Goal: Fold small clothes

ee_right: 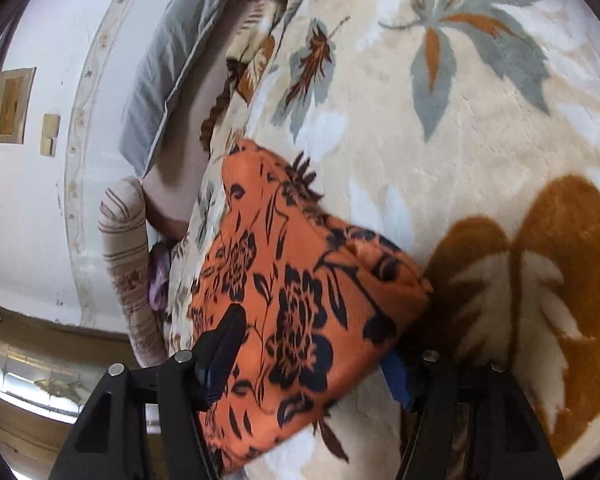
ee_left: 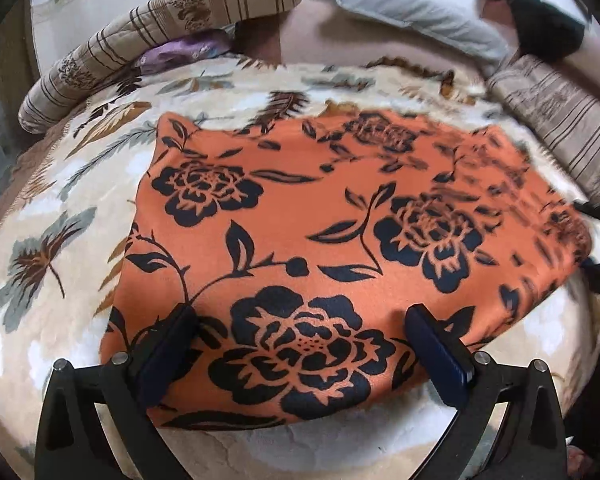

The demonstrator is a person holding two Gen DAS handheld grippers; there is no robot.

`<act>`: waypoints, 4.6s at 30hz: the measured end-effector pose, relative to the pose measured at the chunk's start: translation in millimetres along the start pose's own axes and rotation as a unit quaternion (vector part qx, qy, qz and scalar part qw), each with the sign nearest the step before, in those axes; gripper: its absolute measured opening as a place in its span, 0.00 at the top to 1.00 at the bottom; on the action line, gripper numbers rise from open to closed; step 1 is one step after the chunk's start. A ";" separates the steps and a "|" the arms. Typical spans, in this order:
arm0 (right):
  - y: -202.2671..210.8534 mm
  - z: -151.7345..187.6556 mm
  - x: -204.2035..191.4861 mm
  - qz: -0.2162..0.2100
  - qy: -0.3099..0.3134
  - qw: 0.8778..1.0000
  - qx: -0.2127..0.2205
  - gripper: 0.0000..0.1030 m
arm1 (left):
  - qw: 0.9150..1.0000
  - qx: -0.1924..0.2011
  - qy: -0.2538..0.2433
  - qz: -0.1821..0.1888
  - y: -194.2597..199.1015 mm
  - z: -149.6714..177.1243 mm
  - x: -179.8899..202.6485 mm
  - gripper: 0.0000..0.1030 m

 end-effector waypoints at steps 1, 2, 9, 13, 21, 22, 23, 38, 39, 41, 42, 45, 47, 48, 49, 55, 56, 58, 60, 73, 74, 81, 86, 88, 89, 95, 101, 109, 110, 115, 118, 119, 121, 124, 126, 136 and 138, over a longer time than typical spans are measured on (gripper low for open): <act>-3.3 0.1 -3.9 0.010 0.016 1.000 0.004 0.35 | 1.000 0.007 0.012 0.005 5.5 -4.2 -4.9 0.00; -6.4 0.2 -7.2 0.020 0.030 0.999 0.007 0.39 | 0.999 0.021 0.032 0.001 13.7 -12.1 -16.0 0.00; -16.3 10.0 -46.6 0.089 0.114 0.989 0.012 0.81 | 0.990 -0.070 0.107 -0.058 -9.1 -6.3 -93.4 0.00; -7.1 23.4 -111.6 0.090 0.194 0.977 0.027 0.81 | 0.989 -0.034 0.141 -0.042 10.5 -18.3 -112.9 0.00; -24.5 122.3 -236.2 0.050 0.330 0.943 -0.006 0.81 | 0.968 -0.006 0.231 -0.099 29.7 -17.2 -202.2 0.00; -31.2 137.6 -244.8 0.044 0.336 0.941 -0.016 0.81 | 0.964 -0.001 0.243 -0.111 31.4 -16.8 -209.3 0.00; -40.1 153.7 -251.1 0.041 0.341 0.939 -0.028 0.81 | 0.960 0.002 0.254 -0.121 34.7 -13.6 -219.8 0.00; -120.5 305.2 -225.7 -0.044 0.361 0.886 -0.286 0.24 | 0.953 0.065 0.286 -0.080 52.1 -21.3 -232.1 0.00; -112.6 302.2 -225.2 -0.051 0.365 0.886 -0.281 0.24 | 0.959 0.089 0.261 -0.065 60.1 -29.2 -218.1 0.00; -91.0 282.0 -220.2 -0.050 0.384 0.893 -0.232 0.24 | 0.967 0.131 0.214 -0.042 76.6 -40.4 -191.1 0.00; -83.7 278.0 -217.2 -0.049 0.388 0.895 -0.214 0.24 | 0.970 0.153 0.188 -0.028 85.6 -44.5 -176.0 0.00; -67.2 241.7 -204.7 -0.019 0.381 0.911 -0.157 0.36 | 0.976 0.185 0.111 0.016 102.2 -49.6 -126.8 0.00; -61.0 214.4 -195.5 -0.003 0.362 0.923 -0.127 0.50 | 0.980 0.183 0.074 0.029 103.8 -49.9 -101.6 0.00; -58.0 201.4 -190.1 0.000 0.349 0.930 -0.114 0.57 | 0.983 0.174 0.053 0.029 100.5 -48.1 -86.3 0.00; -56.4 196.3 -187.9 0.002 0.344 0.932 -0.110 0.60 | 0.985 0.165 0.043 0.025 97.1 -46.6 -78.6 0.00; -98.1 186.7 -159.0 0.060 0.340 0.927 -0.146 0.62 | 0.996 -0.010 -0.009 -0.092 17.4 -17.6 -74.3 0.00; -101.1 187.6 -160.0 0.061 0.343 0.926 -0.147 0.63 | 0.997 -0.020 0.019 -0.066 13.3 -15.5 -80.4 0.00; -97.4 188.8 -164.7 0.070 0.360 0.919 -0.146 0.63 | 0.998 -0.024 0.060 -0.029 16.6 -18.6 -89.2 0.00; -94.6 184.5 -176.7 0.066 0.376 0.913 -0.145 0.62 | 0.997 -0.032 0.064 -0.023 13.3 -17.3 -91.8 0.00; -206.7 117.2 -211.6 0.165 0.361 0.907 -0.140 0.63 | 0.998 -0.033 0.058 -0.009 3.8 -20.9 -89.1 0.00; -216.6 116.1 -203.7 0.178 0.355 0.905 -0.150 0.63 | 0.998 -0.033 0.058 -0.010 3.6 -20.8 -88.5 0.00; -209.0 101.2 -234.0 0.153 0.355 0.914 -0.127 0.63 | 0.997 -0.041 0.063 0.000 2.1 -20.5 -90.2 0.00; -227.9 95.9 -241.8 0.164 0.344 0.917 -0.119 0.63 | 0.997 -0.041 0.063 0.003 0.9 -20.5 -90.3 0.00; -251.5 99.6 -229.8 0.191 0.353 0.904 -0.145 0.62 | 0.997 -0.041 0.062 0.004 0.0 -20.5 -89.9 0.00; -252.7 98.6 -229.8 0.191 0.355 0.904 -0.144 0.61 | 0.997 -0.041 0.062 0.005 -0.5 -20.8 -90.0 0.00; -240.9 112.6 -277.0 0.134 0.383 0.903 -0.144 0.60 | 0.997 -0.044 0.063 0.007 -0.8 -20.6 -90.1 0.00; -271.4 190.4 -301.1 0.079 0.420 0.865 -0.262 0.60 | 0.997 -0.046 0.066 0.008 0.4 -20.1 -90.3 0.00; -278.2 197.7 -287.6 0.097 0.410 0.866 -0.270 0.58 | 0.997 -0.039 0.061 -0.002 4.2 -19.9 -89.2 0.00; -268.6 194.5 -287.9 0.095 0.415 0.866 -0.264 0.58 | 0.997 -0.039 0.061 -0.003 4.2 -20.1 -89.0 0.00; -213.4 183.0 -285.1 0.073 0.418 0.872 -0.244 0.58 | 0.997 -0.037 0.061 -0.006 5.0 -19.5 -88.9 0.00; -181.5 182.0 -272.5 0.078 0.428 0.869 -0.237 0.58 | 0.998 -0.035 0.060 -0.009 5.7 -19.5 -88.1 0.00; -168.5 183.1 -265.9 0.082 0.433 0.866 -0.235 0.58 | 0.998 -0.035 0.060 -0.010 5.8 -19.8 -87.7 0.00; -153.2 185.1 -256.5 0.088 0.440 0.863 -0.232 0.58 | 0.998 -0.033 0.059 -0.012 6.5 -19.7 -87.1 0.00; -132.8 189.1 -240.3 0.093 0.441 0.862 -0.232 0.58 | 0.998 -0.032 0.058 -0.014 7.6 -19.6 -86.2 0.00; -130.9 192.1 -227.4 0.104 0.439 0.861 -0.236 0.58 | 0.998 -0.032 0.058 -0.015 7.9 -19.7 -85.7 0.00; -151.6 191.5 -195.1 0.116 0.429 0.863 -0.242 0.58 | 0.998 -0.035 0.055 -0.026 7.5 -20.1 -84.1 0.00; -150.0 191.9 -194.6 0.113 0.428 0.863 -0.242 0.58 | 0.997 -0.035 0.054 -0.030 8.1 -20.2 -83.7 0.00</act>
Point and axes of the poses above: each gripper's, at about its wrist camera, not at the fingertips, and y roughly against the way its jaws point, x to its right, z to its underside, the point moved 8 cm from there along -y, roughly the way its jaws point, and after that the axes turned 5 degrees about -x, right-handed, at the moved point
